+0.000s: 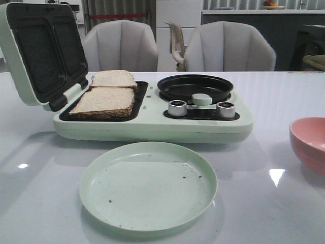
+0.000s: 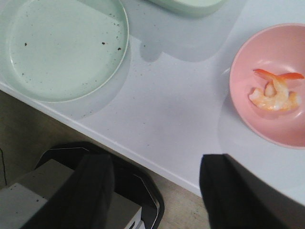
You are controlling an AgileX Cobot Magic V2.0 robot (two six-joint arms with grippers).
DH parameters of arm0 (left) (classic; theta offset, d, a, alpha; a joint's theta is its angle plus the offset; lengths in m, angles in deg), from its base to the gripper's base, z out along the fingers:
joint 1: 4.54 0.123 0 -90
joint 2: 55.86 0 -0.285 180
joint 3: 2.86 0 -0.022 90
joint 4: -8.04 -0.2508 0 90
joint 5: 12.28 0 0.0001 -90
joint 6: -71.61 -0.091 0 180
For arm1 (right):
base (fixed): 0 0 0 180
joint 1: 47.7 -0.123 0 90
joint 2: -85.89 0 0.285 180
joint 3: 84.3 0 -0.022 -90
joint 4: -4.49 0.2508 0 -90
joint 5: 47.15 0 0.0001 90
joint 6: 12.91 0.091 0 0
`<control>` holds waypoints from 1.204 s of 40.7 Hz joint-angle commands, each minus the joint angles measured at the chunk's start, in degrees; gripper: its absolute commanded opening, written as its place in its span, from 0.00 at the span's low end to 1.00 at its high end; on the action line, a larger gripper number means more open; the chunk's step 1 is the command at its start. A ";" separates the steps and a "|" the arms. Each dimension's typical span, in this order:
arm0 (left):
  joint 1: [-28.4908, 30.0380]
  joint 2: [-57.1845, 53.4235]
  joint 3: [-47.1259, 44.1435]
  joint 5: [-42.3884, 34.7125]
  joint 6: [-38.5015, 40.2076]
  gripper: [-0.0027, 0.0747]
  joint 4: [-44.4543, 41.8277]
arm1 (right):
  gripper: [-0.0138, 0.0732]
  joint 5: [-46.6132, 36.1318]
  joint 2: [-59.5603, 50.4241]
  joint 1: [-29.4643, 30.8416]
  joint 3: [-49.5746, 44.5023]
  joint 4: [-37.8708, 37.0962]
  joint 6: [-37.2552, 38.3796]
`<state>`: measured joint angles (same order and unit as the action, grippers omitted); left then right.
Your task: Make breakfast with bread and shrimp
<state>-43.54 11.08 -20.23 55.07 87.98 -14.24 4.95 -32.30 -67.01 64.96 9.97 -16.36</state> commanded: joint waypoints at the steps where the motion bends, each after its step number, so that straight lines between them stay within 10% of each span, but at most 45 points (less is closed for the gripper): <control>1: 5.75 2.04 3.36 -1.82 -0.66 0.16 -3.08 | 0.74 -2.12 -0.68 0.29 1.46 0.32 0.10; 9: 23.64 9.10 8.37 -5.05 -10.40 0.17 4.81 | 0.74 -2.12 -0.68 0.29 1.46 0.32 0.10; 22: 49.43 23.17 17.43 -16.65 -29.59 0.17 42.84 | 0.74 -2.12 -0.68 0.29 1.46 0.32 0.10; 49: 47.37 44.12 34.50 -21.03 -38.89 0.17 68.79 | 0.74 -2.12 -0.68 0.29 1.46 0.32 0.10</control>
<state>5.03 58.43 11.39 33.81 52.25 49.38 5.21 -32.30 -67.01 64.96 10.05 -16.26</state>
